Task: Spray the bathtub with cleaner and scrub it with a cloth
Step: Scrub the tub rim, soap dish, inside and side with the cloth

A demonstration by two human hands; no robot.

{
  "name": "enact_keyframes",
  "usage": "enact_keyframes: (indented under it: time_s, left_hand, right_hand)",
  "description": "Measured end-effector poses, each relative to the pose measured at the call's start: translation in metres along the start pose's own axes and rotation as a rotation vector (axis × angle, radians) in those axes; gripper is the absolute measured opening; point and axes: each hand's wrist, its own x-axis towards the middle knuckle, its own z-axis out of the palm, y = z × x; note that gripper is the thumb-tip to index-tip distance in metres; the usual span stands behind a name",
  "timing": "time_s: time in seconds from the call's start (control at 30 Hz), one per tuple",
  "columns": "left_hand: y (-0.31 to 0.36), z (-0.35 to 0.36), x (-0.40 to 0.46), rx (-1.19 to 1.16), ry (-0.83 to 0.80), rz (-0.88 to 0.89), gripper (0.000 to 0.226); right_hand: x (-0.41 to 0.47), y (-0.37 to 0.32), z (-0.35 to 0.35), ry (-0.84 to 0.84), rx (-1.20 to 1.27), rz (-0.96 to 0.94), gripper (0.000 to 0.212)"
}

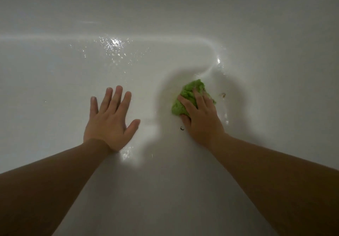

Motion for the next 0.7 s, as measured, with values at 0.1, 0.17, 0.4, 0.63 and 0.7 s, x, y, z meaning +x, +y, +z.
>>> enact_keyframes:
  time_s: [0.1, 0.17, 0.4, 0.63, 0.7]
  left_hand:
    - [0.004, 0.001, 0.009, -0.013, 0.017, 0.045, 0.079]
    - [0.005, 0.0, 0.017, -0.012, 0.026, 0.066, 0.075]
    - [-0.006, 0.006, 0.001, -0.113, -0.012, 0.222, 0.058]
    - [-0.045, -0.067, -0.1, 0.0, -0.689, 0.252, 0.075]
    - [-0.058, -0.103, -0.134, -0.01, -0.8, 0.192, 0.076]
  right_hand:
    - [-0.012, -0.016, 0.005, -0.01, 0.008, -0.085, 0.049]
    - [-0.018, -0.04, 0.011, 0.0, 0.031, -0.126, 0.047]
    - [-0.029, -0.112, 0.014, -0.123, 0.021, -0.195, 0.043]
    - [-0.05, -0.16, -0.05, -0.757, -0.057, -0.083, 0.051]
    - [-0.065, -0.181, -0.075, -0.838, -0.035, -0.031, 0.046]
